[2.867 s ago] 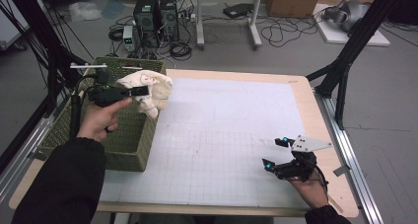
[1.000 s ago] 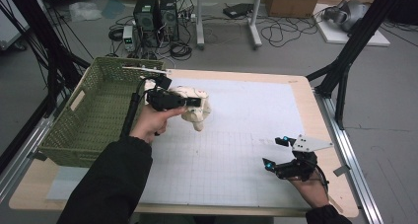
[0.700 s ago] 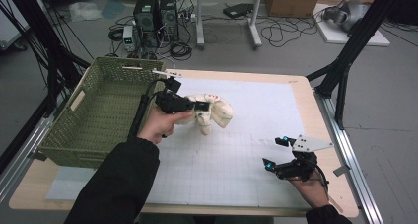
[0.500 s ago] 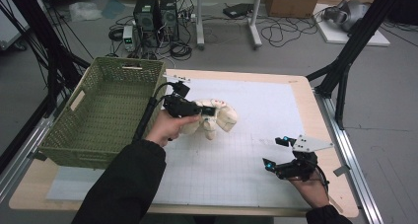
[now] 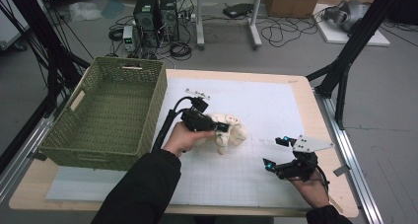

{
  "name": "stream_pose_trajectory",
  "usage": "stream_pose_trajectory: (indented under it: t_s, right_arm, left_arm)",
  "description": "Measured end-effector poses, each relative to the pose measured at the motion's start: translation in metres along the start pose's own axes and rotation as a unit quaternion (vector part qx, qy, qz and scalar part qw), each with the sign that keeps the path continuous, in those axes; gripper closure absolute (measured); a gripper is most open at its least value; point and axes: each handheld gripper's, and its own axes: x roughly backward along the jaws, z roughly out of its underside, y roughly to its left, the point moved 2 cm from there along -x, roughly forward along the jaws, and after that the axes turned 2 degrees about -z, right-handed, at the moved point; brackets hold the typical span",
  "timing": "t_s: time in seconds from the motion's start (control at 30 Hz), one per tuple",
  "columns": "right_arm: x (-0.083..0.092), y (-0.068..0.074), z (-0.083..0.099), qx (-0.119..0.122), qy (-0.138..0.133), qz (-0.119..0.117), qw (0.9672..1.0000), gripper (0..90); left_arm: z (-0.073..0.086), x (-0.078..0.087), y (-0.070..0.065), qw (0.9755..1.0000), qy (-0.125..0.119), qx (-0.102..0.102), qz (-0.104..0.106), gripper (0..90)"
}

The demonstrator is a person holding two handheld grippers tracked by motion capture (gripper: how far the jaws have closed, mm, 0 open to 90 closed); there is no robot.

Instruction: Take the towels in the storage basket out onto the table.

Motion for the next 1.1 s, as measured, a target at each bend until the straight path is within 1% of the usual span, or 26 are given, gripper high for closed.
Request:
stream_pose_trajectory:
  t_s: [0.03, 0.17, 0.23, 0.33, 0.47, 0.53, 0.67, 0.73, 0.8, 0.87, 0.93, 1.03, 1.1]
  right_arm:
    - [0.0, 0.0, 0.0, 0.0, 0.0, 0.0, 1.0, 10.2]
    - [-0.001, 0.0, 0.0, 0.003, 0.0, 0.0, 1.0, 10.2]
    - [-0.001, 0.001, 0.0, 0.002, 0.001, -0.001, 1.0, 10.2]
    - [-0.001, 0.001, 0.0, 0.005, 0.002, -0.001, 1.0, 10.2]
    - [-0.002, 0.001, 0.0, 0.004, 0.003, -0.002, 1.0, 10.2]
    - [-0.002, 0.001, 0.0, 0.005, 0.003, -0.002, 1.0, 10.2]
    - [-0.002, 0.001, 0.0, 0.005, 0.004, -0.003, 1.0, 10.2]
    - [-0.002, 0.001, 0.0, 0.004, 0.005, -0.003, 1.0, 10.2]
    - [-0.002, 0.001, 0.0, 0.006, 0.003, -0.002, 1.0, 10.2]
    - [-0.002, 0.001, 0.0, 0.005, 0.003, -0.002, 1.0, 10.2]
    - [-0.002, 0.001, 0.0, 0.005, 0.003, -0.003, 1.0, 10.2]
    - [-0.002, 0.002, 0.0, 0.004, 0.003, -0.003, 1.0, 10.2]
    - [-0.002, 0.001, 0.0, 0.003, 0.003, -0.003, 1.0, 10.2]
  left_arm:
    - [0.002, -0.002, 0.0, 1.0, -0.001, 0.002, 0.002, 84.3]
    - [0.01, -0.012, 0.002, 0.9999, 0.013, 0.006, 0.006, 84.3]
    - [0.013, -0.017, 0.002, 0.9997, 0.024, 0.002, 0.003, 84.2]
    - [0.015, -0.022, 0.0, 0.9996, 0.026, -0.005, 0.008, 84.0]
    - [0.018, -0.029, 0.0, 0.9993, 0.037, -0.008, 0.004, 83.7]
    - [0.018, -0.031, 0.0, 0.9993, 0.036, -0.008, 0.006, 83.5]
    - [0.02, -0.037, 0.001, 0.9993, 0.038, -0.007, 0.001, 83.2]
    - [0.021, -0.039, 0.003, 0.9991, 0.041, -0.009, -0.006, 83.0]
    - [0.022, -0.04, 0.003, 0.999, 0.043, -0.007, -0.005, 82.7]
    - [0.022, -0.04, 0.004, 0.9989, 0.044, -0.008, -0.011, 82.3]
    - [0.022, -0.041, 0.006, 0.9987, 0.047, -0.007, -0.018, 81.2]
    - [0.023, -0.041, 0.006, 0.9985, 0.048, -0.01, -0.022, 79.6]
    - [0.023, -0.041, 0.007, 0.9985, 0.047, -0.007, -0.025, 77.6]
